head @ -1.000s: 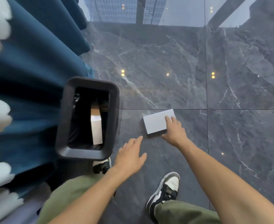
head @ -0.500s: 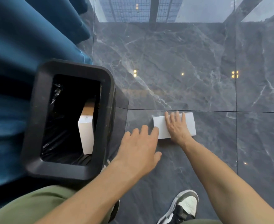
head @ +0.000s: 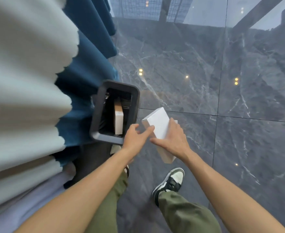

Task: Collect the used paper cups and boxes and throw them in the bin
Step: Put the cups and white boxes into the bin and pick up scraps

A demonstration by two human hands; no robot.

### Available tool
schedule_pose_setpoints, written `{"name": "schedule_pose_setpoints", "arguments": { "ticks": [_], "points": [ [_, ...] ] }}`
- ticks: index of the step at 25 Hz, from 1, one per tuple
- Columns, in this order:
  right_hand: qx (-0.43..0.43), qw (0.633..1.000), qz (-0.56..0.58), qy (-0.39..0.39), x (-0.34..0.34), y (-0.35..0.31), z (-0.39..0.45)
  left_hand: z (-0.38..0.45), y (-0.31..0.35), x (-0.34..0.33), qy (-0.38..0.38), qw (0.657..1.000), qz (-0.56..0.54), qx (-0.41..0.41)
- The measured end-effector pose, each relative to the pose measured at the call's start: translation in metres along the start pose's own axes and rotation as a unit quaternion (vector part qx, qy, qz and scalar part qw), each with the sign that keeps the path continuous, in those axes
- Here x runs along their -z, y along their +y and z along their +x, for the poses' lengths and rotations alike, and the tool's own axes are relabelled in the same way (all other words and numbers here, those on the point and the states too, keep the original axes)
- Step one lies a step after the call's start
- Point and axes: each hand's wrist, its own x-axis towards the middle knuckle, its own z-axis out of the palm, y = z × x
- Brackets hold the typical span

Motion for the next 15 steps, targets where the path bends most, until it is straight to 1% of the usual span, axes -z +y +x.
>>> {"name": "schedule_pose_setpoints", "arguments": {
  "ticks": [3,5,6,8,10,12,15],
  "points": [
    [0.046,0.997,-0.057,-0.024,0.024,-0.056,-0.055,-0.038,0.022,0.034,0.002,0.995,-0.093,0.028],
    [0.054,0.995,-0.049,-0.062,0.036,-0.089,-0.081,-0.057,0.030,0.058,0.033,0.990,-0.134,0.026],
    [0.050,0.995,-0.019,-0.084,0.040,-0.099,-0.090,-0.062,0.032,0.069,0.045,0.986,-0.159,0.032],
    [0.025,0.989,0.072,-0.126,0.042,-0.111,-0.100,-0.070,0.034,0.095,0.036,0.976,-0.205,0.059],
    [-0.022,0.978,0.147,-0.147,0.042,-0.114,-0.103,-0.070,0.033,0.120,0.029,0.965,-0.248,0.076],
    [-0.071,0.963,0.194,-0.171,0.041,-0.119,-0.100,-0.066,0.032,0.140,0.028,0.956,-0.276,0.096],
    [-0.106,0.938,0.270,-0.189,0.035,-0.132,-0.096,-0.054,0.025,0.157,0.025,0.939,-0.320,0.126]
  ]
}}
